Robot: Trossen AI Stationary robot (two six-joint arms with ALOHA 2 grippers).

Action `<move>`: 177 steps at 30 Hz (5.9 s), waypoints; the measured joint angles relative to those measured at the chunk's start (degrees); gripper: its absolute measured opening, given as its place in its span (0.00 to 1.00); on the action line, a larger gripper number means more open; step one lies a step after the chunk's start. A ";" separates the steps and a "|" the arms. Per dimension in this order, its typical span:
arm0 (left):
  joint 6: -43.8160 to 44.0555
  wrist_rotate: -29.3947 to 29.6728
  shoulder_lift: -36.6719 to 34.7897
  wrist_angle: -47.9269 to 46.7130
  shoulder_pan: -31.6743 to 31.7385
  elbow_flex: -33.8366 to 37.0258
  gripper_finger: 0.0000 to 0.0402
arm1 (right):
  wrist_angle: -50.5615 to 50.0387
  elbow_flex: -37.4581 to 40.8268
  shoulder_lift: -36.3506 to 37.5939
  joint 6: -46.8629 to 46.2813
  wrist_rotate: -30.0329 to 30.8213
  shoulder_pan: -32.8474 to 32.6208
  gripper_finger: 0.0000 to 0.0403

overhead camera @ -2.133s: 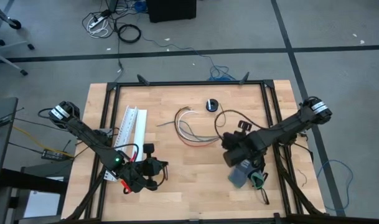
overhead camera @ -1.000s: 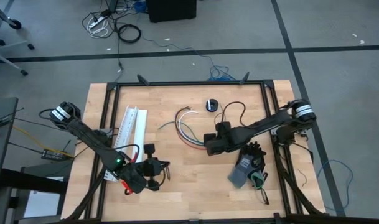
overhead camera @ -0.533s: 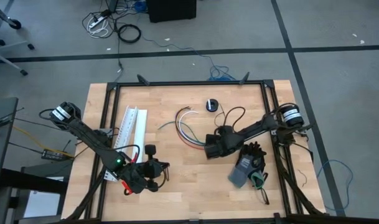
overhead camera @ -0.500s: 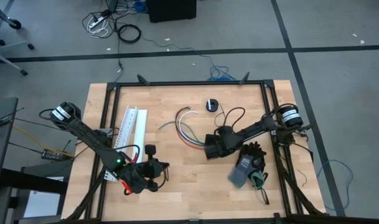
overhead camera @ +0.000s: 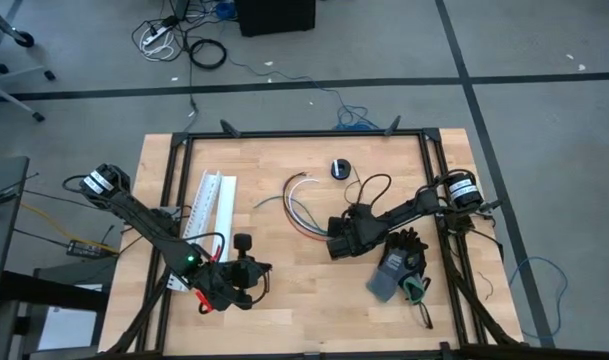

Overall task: Ziptie cables
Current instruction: Wrap the cables together using a ziptie

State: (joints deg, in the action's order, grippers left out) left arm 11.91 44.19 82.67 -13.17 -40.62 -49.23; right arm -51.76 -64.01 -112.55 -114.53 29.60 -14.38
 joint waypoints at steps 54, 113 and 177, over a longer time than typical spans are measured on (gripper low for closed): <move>1.79 -4.46 -0.02 8.03 3.50 -0.04 0.00 | -0.14 -38.16 41.00 114.97 26.41 13.44 0.00; -9.81 -12.71 -0.09 16.96 17.31 -0.06 0.00 | 23.22 -10.06 12.39 128.51 -49.25 7.47 0.00; -11.66 -11.70 16.52 38.14 17.27 -0.04 0.00 | 46.33 1.58 12.29 102.89 -44.23 3.93 0.17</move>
State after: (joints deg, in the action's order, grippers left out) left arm 0.25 32.49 99.20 24.97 -23.35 -49.28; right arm -5.44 -62.43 -100.27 -11.63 -14.63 -10.45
